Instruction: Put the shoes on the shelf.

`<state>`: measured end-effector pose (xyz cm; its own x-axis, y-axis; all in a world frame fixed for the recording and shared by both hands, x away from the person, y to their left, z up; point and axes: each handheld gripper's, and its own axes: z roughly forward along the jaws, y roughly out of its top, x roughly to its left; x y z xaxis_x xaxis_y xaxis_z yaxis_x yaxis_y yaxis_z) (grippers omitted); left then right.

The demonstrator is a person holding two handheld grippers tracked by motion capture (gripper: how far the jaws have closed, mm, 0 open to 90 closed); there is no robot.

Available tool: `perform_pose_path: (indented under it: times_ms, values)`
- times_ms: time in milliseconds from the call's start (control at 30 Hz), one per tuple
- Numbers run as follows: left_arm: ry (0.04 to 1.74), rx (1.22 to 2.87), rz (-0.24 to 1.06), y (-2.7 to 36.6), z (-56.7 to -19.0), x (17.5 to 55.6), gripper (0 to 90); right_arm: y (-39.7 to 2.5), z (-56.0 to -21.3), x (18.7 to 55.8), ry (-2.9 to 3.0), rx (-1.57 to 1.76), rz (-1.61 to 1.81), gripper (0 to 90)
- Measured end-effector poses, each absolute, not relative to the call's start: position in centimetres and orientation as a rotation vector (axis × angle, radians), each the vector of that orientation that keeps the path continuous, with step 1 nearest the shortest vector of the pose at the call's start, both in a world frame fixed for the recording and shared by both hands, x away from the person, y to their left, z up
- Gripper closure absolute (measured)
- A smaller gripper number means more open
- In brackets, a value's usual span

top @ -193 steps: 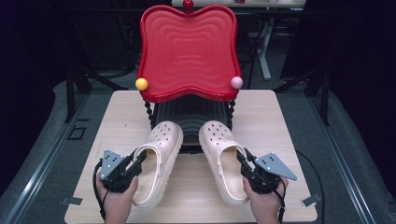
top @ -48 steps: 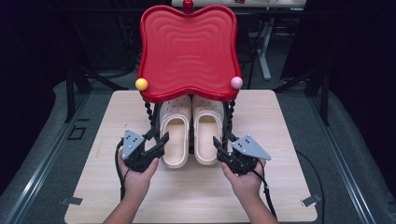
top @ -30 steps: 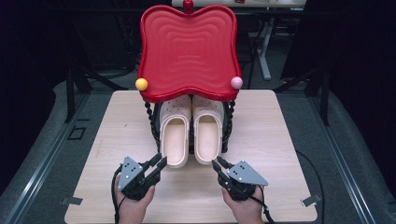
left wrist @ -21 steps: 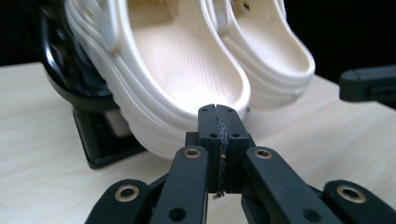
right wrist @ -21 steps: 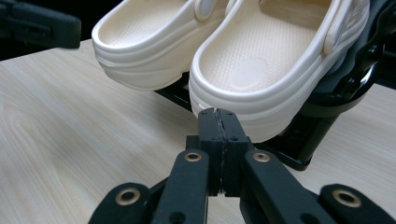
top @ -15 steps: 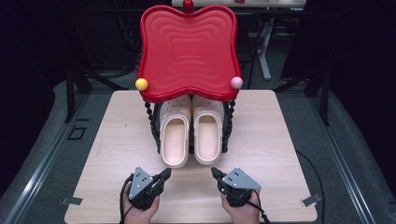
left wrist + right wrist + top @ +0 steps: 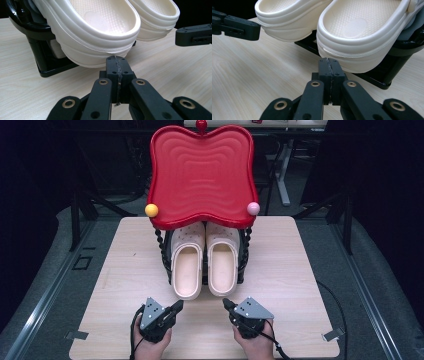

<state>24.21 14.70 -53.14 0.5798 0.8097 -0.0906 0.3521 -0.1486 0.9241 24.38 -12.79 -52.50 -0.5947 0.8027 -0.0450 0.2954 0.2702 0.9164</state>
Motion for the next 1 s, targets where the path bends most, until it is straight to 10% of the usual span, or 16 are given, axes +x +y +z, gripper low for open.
perform_pose_path:
  times_ms: [1000]
  values:
    - [0.967,1.736,0.516,14.2,-52.5,25.4,90.0,-12.8,-52.2,25.4,2.018,1.044,1.322,89.9]
